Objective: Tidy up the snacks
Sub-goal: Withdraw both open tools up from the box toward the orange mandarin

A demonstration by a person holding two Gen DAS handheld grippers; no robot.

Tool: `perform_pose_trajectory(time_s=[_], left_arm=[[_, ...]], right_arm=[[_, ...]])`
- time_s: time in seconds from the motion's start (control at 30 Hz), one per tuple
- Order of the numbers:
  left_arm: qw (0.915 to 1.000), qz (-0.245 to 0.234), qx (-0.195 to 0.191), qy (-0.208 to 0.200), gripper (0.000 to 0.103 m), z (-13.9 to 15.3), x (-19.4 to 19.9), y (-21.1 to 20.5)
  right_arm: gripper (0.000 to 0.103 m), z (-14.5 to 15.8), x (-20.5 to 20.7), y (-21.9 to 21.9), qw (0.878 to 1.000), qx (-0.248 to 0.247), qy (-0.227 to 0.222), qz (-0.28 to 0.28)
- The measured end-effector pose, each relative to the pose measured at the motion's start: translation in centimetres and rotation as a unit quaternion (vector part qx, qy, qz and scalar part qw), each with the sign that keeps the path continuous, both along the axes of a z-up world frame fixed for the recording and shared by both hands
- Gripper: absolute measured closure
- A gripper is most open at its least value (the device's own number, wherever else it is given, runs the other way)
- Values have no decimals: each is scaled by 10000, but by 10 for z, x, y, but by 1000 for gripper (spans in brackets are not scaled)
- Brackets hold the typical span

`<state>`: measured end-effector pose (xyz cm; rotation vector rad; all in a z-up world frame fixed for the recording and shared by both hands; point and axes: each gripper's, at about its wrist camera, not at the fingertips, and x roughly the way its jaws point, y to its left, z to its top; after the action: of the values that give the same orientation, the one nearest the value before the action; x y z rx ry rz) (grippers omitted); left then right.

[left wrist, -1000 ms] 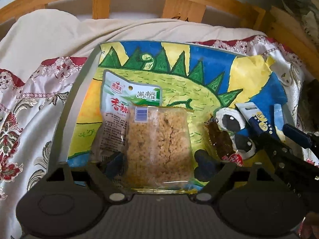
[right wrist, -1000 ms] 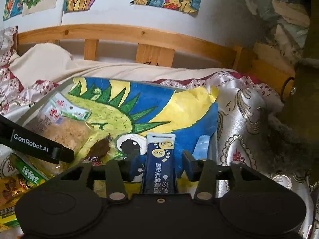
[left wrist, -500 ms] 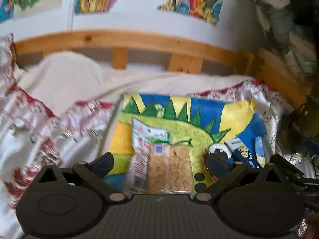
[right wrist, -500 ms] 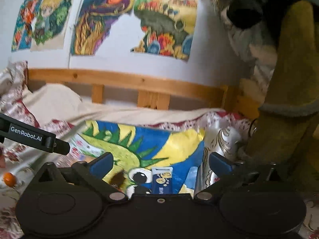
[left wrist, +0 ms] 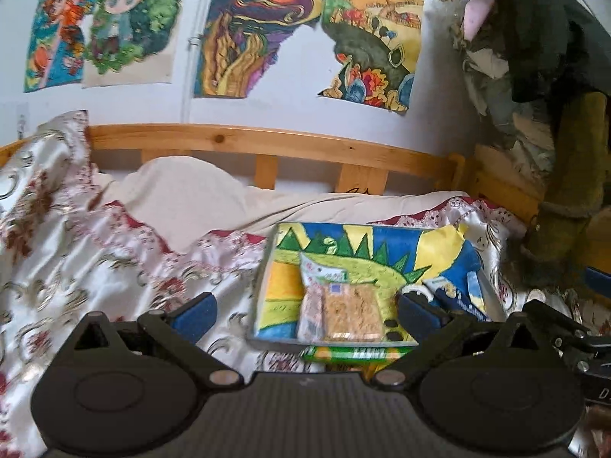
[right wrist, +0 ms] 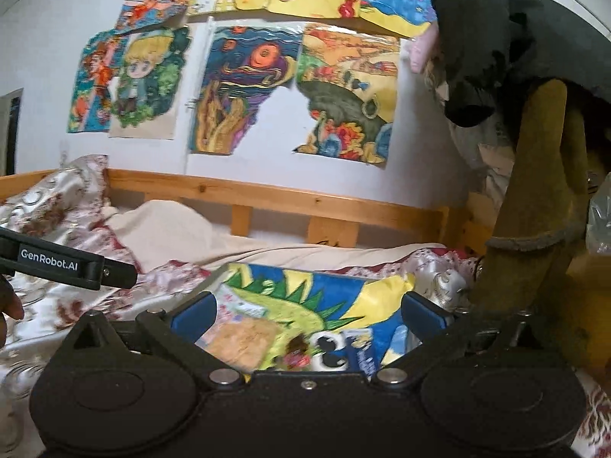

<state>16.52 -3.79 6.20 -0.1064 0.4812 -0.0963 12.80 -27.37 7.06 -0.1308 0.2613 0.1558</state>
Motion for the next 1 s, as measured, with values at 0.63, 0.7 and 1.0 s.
perform_pose_trajectory(time_s=[0.63, 0.7, 1.0], left_arm=[[9978, 127, 591, 263, 0, -38, -114, 26], [9970, 92, 648, 405, 0, -45, -116, 23], [9939, -89, 813, 746, 0, -70, -124, 13]], right_arm=[[1, -38, -101, 24, 9986, -205, 452, 197], [1, -45, -106, 24, 9980, -217, 571, 173], [1, -68, -114, 21, 9947, -182, 1008, 46]])
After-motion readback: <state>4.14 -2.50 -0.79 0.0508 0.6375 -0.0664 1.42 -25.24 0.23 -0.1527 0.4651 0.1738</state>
